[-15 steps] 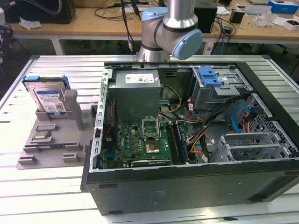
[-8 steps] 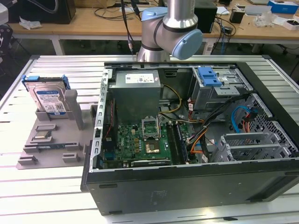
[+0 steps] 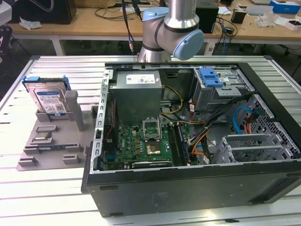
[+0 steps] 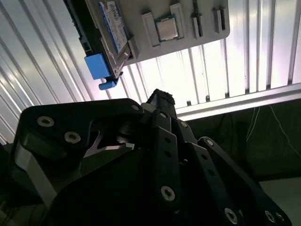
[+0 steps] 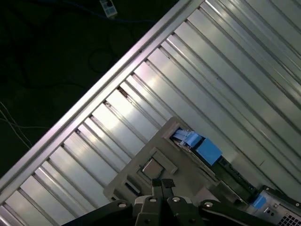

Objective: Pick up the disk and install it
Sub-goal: 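Pick up the disk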

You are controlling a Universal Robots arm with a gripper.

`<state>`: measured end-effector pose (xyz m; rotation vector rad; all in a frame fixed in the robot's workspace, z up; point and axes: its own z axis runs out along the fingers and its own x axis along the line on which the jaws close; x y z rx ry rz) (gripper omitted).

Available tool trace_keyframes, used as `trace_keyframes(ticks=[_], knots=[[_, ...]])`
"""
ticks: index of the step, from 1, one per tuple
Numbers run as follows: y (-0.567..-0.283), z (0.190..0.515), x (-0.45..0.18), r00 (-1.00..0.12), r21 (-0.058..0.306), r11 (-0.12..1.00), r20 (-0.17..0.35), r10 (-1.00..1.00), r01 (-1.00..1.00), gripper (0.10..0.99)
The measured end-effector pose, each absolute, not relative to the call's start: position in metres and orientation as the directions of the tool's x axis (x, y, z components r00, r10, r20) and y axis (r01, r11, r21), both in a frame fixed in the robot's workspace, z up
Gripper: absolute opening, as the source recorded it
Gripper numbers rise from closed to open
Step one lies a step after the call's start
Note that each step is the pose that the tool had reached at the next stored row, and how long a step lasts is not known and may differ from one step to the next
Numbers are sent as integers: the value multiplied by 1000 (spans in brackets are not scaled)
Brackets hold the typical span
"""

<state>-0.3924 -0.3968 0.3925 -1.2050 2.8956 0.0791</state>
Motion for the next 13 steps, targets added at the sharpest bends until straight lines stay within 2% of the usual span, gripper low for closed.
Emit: trace_keyframes(ticks=[13], knots=[[-397, 392, -392, -609, 45, 607, -23, -793, -793, 106]])
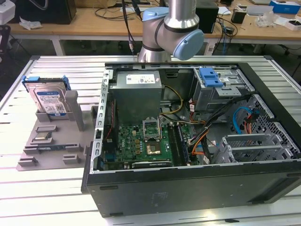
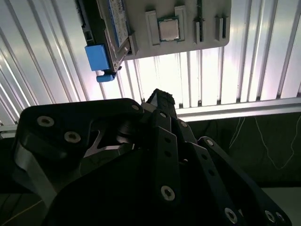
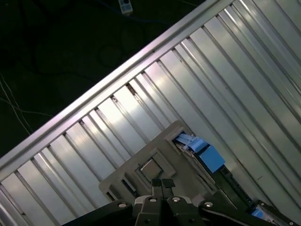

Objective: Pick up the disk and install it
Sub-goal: 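Pick up the disk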

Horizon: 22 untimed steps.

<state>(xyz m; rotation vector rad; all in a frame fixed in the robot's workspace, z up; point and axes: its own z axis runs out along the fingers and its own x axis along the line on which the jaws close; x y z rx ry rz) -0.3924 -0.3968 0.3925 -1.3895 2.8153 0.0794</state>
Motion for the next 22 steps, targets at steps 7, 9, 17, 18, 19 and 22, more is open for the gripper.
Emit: trace_keyframes(ticks=[7, 9, 17, 18, 19, 22], knots=[[-397, 392, -392, -556, 45, 555, -23, -831, -831, 106], [-397, 392, -392, -533, 45, 532, -23, -846, -846, 106], [-397, 393, -392, -456, 45, 455, -23, -890, -890, 106], [-397, 393, -392, -441, 45, 440, -23, -897, -897, 106], [-397, 392, -392, -434, 45, 433, -23, -900, -900, 106], [-397, 393, -392, -414, 45, 413, -23, -910, -910, 106]])
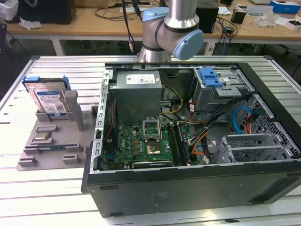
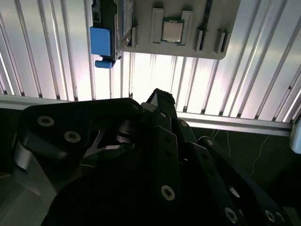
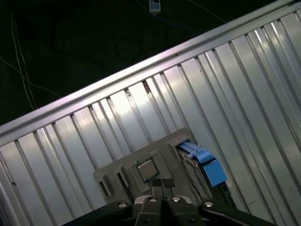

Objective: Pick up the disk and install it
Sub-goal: 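Pick up the disk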

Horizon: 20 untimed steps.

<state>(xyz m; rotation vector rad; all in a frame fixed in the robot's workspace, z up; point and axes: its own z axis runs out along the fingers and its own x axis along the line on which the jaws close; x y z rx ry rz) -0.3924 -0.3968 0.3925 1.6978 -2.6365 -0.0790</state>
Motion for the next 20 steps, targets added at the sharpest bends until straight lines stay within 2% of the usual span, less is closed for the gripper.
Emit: trace_keyframes(ticks=[10, 20], knots=[[-397, 392, -392, -334, 45, 332, -23, -942, -942, 106], [-397, 393, -392, -140, 45, 139, -23, -990, -989, 106]])
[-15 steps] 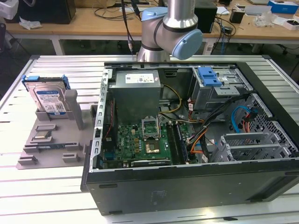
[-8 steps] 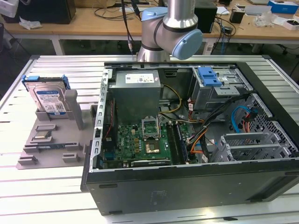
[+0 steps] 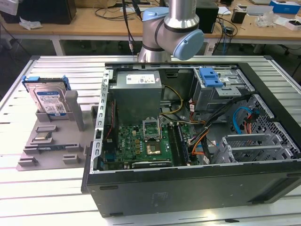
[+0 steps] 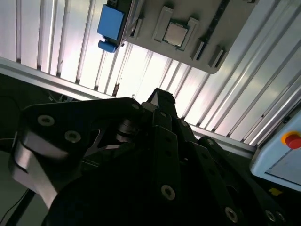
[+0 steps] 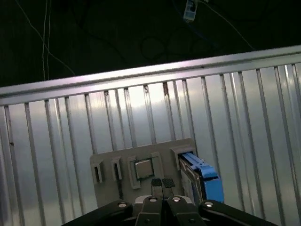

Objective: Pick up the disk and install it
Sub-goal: 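Pick up the disk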

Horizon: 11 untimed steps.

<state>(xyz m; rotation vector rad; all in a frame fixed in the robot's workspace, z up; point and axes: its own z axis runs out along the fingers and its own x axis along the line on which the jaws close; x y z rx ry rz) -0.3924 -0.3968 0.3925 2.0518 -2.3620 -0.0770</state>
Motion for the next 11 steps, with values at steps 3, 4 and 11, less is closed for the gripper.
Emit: trace_keyframes(ticks=[3, 4, 11], knots=[[-397, 393, -392, -90, 45, 89, -23, -996, -995, 106], [-397, 393, -392, -88, 45, 87, -23, -996, -995, 106], [-397, 393, -392, -88, 45, 87, -23, -996, -995, 294]])
